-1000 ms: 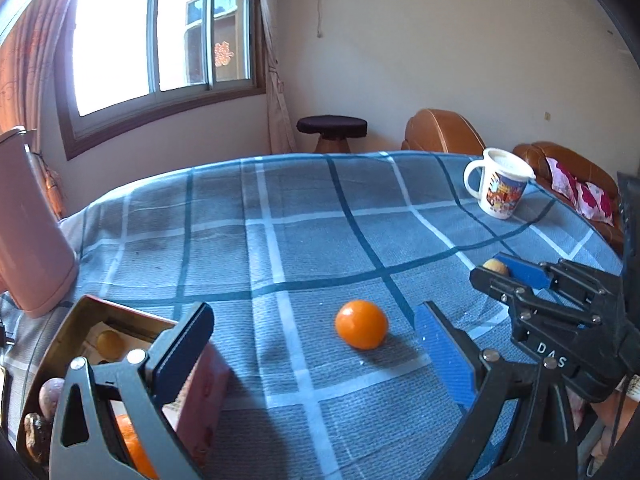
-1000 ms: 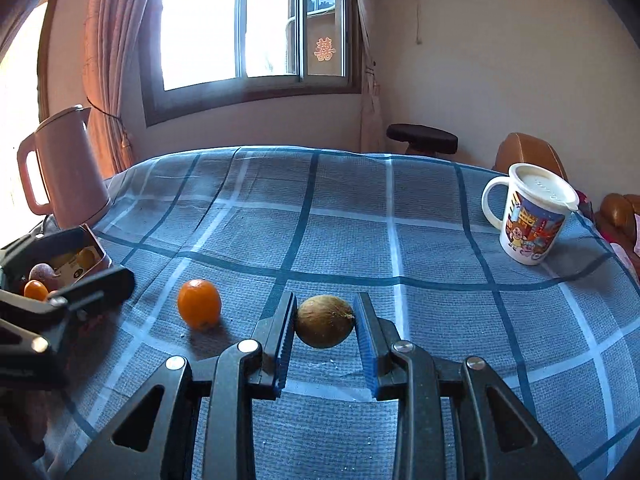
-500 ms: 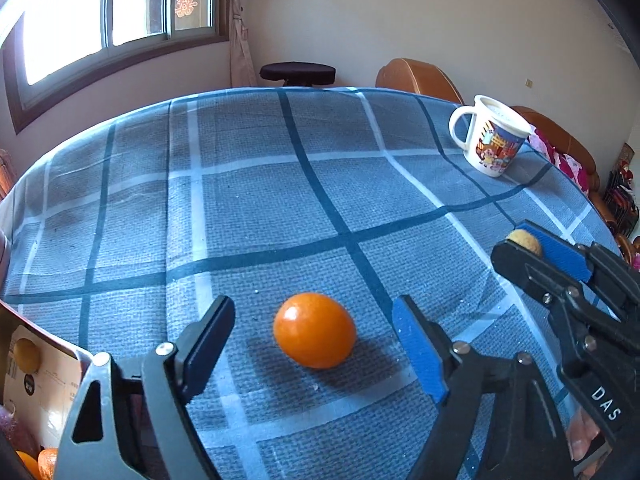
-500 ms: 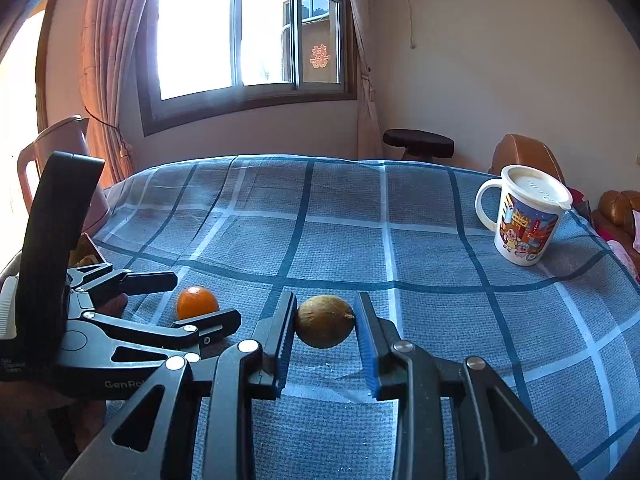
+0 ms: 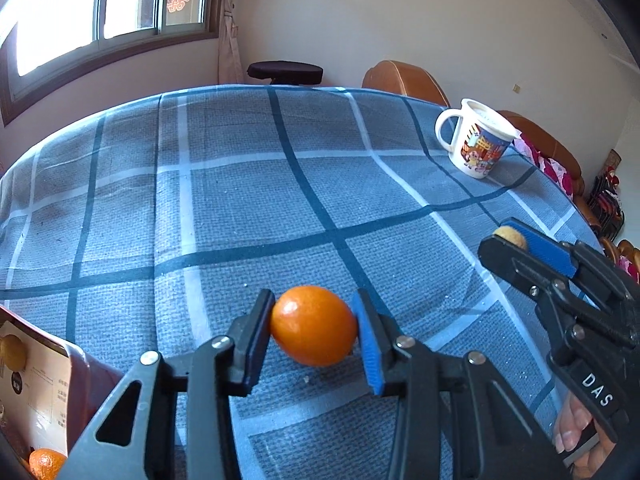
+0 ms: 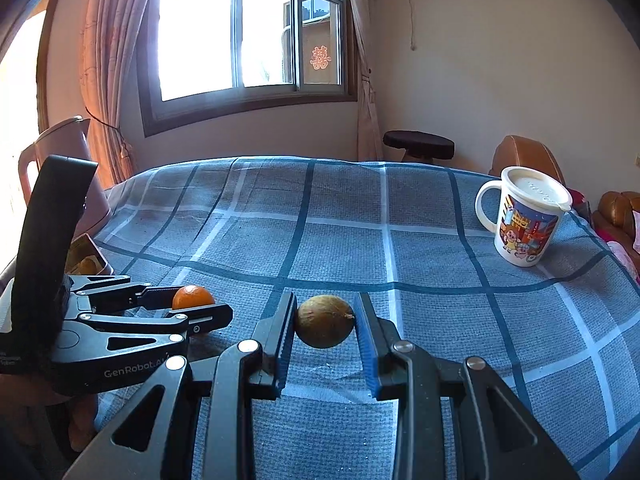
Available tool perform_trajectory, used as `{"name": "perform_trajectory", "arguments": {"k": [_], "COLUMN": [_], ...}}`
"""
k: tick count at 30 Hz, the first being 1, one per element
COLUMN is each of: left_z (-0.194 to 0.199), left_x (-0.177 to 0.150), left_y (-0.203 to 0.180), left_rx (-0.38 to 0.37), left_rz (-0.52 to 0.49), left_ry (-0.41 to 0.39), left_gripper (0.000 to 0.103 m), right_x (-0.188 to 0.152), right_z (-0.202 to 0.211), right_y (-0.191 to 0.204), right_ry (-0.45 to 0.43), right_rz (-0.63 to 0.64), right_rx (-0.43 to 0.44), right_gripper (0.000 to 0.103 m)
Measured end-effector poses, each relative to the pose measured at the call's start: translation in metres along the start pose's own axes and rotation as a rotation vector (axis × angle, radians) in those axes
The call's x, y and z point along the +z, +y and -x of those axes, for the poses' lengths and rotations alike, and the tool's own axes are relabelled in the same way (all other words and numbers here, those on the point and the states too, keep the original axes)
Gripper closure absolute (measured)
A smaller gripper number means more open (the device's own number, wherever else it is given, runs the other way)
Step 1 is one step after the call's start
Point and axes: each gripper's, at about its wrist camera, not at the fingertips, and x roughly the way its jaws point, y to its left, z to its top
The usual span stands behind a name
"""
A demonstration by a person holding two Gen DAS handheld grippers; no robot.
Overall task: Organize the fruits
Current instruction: 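Grasp the small orange with the left tool while the right tool grasps the small brown fruit, then carry the small orange in the left tool while the right tool carries the brown fruit toward the tin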
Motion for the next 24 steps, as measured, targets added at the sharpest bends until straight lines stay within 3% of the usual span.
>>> {"name": "perform_trajectory", "arguments": {"k": [24], "left_z": [0.033], "left_x": [-0.005], "left_y": [0.001], "left_rx": [0.051], "left_rz": [0.003], "left_ry": [-0.167], "left_gripper": [0.061], "right_x": [-0.002], "right_z": [0.026], "right_y": [0.002], "right_ry": [-0.142], "right_rz": [0.006], "right_rx": [0.011], "right_gripper": [0.072]}}
